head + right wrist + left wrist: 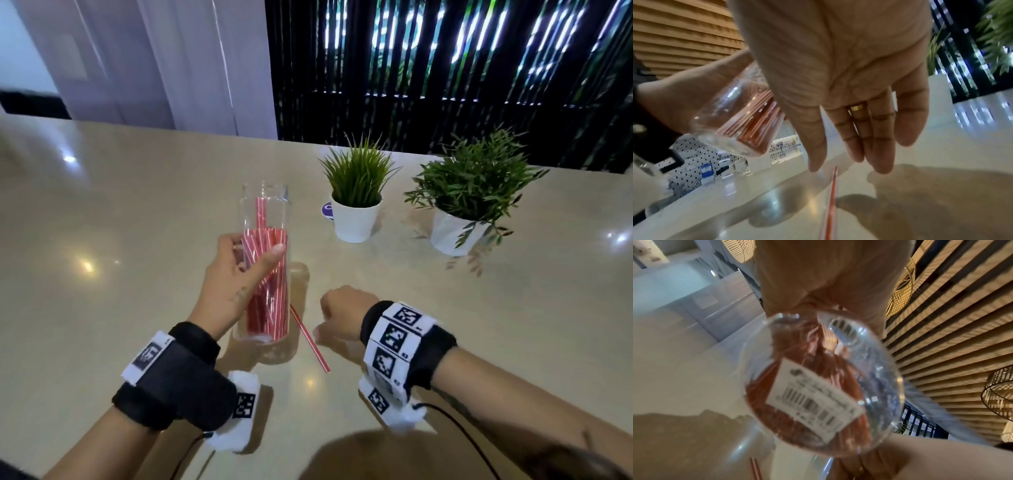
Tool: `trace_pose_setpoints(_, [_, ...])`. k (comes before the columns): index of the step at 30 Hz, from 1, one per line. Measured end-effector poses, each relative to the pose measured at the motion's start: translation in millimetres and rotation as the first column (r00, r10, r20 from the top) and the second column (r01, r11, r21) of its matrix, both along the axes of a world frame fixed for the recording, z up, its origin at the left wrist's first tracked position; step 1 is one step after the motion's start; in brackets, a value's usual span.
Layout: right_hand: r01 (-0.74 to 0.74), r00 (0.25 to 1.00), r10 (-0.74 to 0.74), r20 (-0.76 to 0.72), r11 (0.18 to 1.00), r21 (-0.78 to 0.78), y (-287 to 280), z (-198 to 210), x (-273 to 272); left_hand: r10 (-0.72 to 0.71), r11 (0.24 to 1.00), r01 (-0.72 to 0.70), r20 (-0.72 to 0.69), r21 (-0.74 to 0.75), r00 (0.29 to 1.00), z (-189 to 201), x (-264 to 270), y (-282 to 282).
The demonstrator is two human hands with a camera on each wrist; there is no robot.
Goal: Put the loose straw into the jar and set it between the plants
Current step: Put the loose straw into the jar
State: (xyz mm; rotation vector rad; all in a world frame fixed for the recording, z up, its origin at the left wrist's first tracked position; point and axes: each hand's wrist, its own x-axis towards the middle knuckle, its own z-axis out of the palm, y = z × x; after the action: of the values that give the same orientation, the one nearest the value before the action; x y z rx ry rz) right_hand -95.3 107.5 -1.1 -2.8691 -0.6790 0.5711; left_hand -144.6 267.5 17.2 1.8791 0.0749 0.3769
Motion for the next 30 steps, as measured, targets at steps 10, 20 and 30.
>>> trace_pose_setpoints(10, [-0.109, 0.985, 0.127, 0.119, 0.983, -0.151, 49, -14, 0, 0.099, 0.995, -0.099, 0.013, -0.024, 0.995, -11, -19, 20])
trace_pose_setpoints(20, [0.009, 0.999, -0.010, -0.039, 1.000, -0.017, 40, -24, 21, 0.087, 0.991, -0.085, 0.013, -0.099, 0.996, -21, -25, 14])
trace_pose_setpoints(30, [0.066, 0.992, -0.108, 0.069, 0.892, 0.448, -2, 15, 43, 0.077, 0.994, -0.074, 0.033, -0.084, 0.996, -22, -24, 2])
